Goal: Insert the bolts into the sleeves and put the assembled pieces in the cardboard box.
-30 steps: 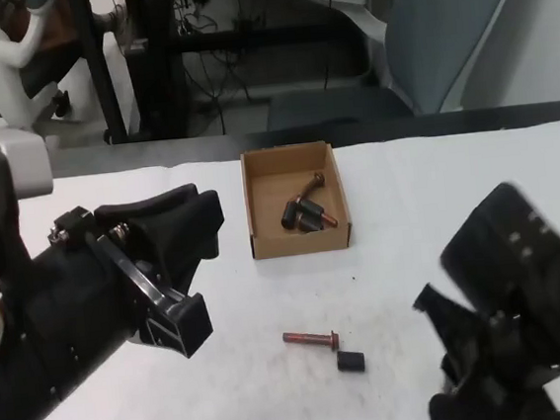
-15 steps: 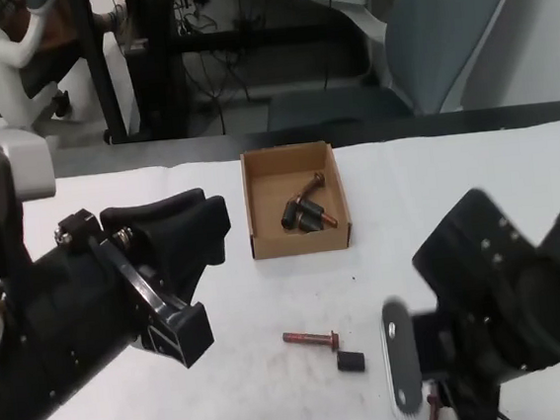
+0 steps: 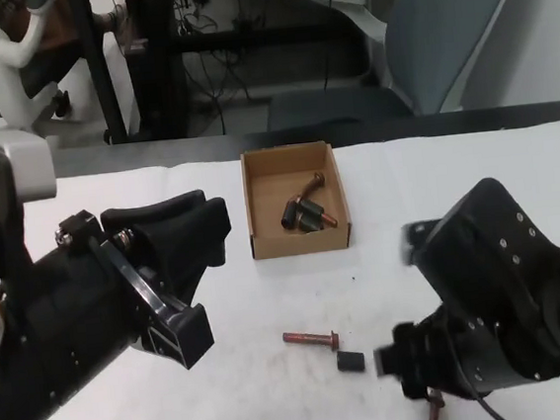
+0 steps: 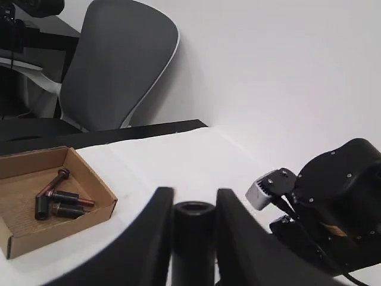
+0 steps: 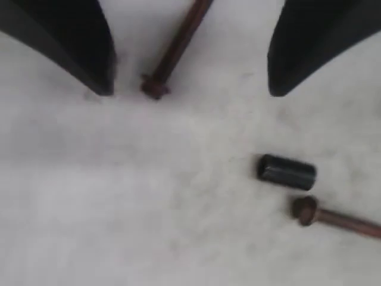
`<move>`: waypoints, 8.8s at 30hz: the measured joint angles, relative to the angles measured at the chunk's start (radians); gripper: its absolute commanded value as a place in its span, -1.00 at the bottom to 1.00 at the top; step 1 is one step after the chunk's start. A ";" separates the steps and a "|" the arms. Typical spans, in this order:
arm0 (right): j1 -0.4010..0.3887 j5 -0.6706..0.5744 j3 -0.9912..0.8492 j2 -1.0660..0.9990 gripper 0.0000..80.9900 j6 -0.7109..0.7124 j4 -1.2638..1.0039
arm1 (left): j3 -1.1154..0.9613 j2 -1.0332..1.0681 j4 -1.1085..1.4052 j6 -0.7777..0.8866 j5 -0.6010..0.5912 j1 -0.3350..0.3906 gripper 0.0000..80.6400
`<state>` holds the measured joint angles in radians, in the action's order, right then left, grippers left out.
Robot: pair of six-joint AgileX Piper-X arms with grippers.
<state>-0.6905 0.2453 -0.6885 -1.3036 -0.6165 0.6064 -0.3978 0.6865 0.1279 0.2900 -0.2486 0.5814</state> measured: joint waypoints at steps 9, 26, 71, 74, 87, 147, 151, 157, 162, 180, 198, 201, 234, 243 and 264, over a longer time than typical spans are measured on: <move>-0.002 0.070 0.015 0.000 0.61 -0.300 0.102 | 0.000 0.000 0.000 0.000 0.000 0.000 -0.96; -0.022 -0.010 0.118 -0.134 0.20 -0.452 -0.115 | 0.000 0.000 0.000 -0.006 0.000 0.000 -0.96; -0.267 -0.026 0.124 0.245 -0.99 0.481 -0.785 | 0.305 0.641 0.924 -0.083 0.296 0.321 -0.96; -0.267 -0.047 0.124 0.227 -0.99 0.481 -0.785 | 0.305 0.680 1.000 -0.102 0.308 0.322 -0.96; -0.267 -0.087 0.124 0.207 -0.99 0.481 -0.905 | 0.241 0.694 1.148 -0.116 0.359 0.322 -0.96; -0.280 -0.067 0.119 0.111 -0.99 0.519 -1.047 | 0.231 0.694 1.201 -0.134 0.360 0.252 -0.96; -0.280 -0.065 0.119 0.112 -0.99 0.519 -1.042 | 0.231 0.694 1.201 -0.134 0.349 0.249 -0.96; -0.280 -0.065 0.113 0.120 -0.99 0.519 -1.026 | 0.231 0.696 1.224 -0.133 0.344 0.249 -0.96; -0.280 -0.068 0.111 0.125 -0.45 0.517 -1.022 | 0.231 0.696 1.239 -0.133 0.342 0.249 -0.96; -0.285 -0.076 0.124 0.229 0.73 0.399 -0.955 | 0.216 0.696 1.246 -0.126 0.353 0.191 -0.96; -0.123 -0.149 0.120 0.409 0.38 0.539 -0.184 | -0.645 1.005 0.120 -0.201 0.144 -0.063 -0.96; -0.055 -0.265 0.106 0.281 0.38 0.639 -0.179 | -0.759 1.128 0.089 -0.180 0.097 -0.102 -0.96; 0.051 -0.259 -0.251 -0.448 -0.66 1.358 -0.118 | -1.004 1.216 -0.055 -0.168 -0.267 -0.271 0.74; 0.051 -0.245 -0.255 -0.453 -1.00 1.378 -0.120 | -1.004 1.193 -0.380 -0.361 -0.271 -0.271 0.74; 0.159 -0.110 -0.228 -0.048 -0.99 0.718 0.014 | -1.004 1.190 -1.028 -1.156 -0.055 0.018 0.74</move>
<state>-0.5316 0.1349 -0.9168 -1.3517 0.1015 0.6203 -1.4021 1.8763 -0.9006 -0.8665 -0.3034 0.5990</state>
